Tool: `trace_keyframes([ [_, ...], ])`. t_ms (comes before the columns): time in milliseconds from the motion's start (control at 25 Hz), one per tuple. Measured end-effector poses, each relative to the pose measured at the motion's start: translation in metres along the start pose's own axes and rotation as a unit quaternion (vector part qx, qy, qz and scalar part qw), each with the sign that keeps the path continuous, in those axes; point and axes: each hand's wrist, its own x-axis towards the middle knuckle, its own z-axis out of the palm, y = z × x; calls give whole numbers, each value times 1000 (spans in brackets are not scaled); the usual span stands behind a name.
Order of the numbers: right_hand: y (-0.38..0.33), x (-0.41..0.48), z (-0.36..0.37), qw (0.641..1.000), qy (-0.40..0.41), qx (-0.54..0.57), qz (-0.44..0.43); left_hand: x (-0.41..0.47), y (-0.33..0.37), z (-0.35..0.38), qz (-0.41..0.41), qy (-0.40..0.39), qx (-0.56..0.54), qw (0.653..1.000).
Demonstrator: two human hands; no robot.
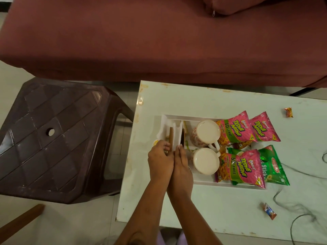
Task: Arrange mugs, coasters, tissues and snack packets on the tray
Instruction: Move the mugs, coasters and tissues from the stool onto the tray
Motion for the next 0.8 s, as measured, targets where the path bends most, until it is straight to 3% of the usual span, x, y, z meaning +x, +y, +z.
trace_keyframes([
  [200, 4, 4, -1, 998, -39, -46, 8, 2, 1, -2, -12, -22, 9, 1000],
  [800, 4, 19, -18, 998, 34, -38, 42, 1, -1, -3, -1, -90, 36, 995],
])
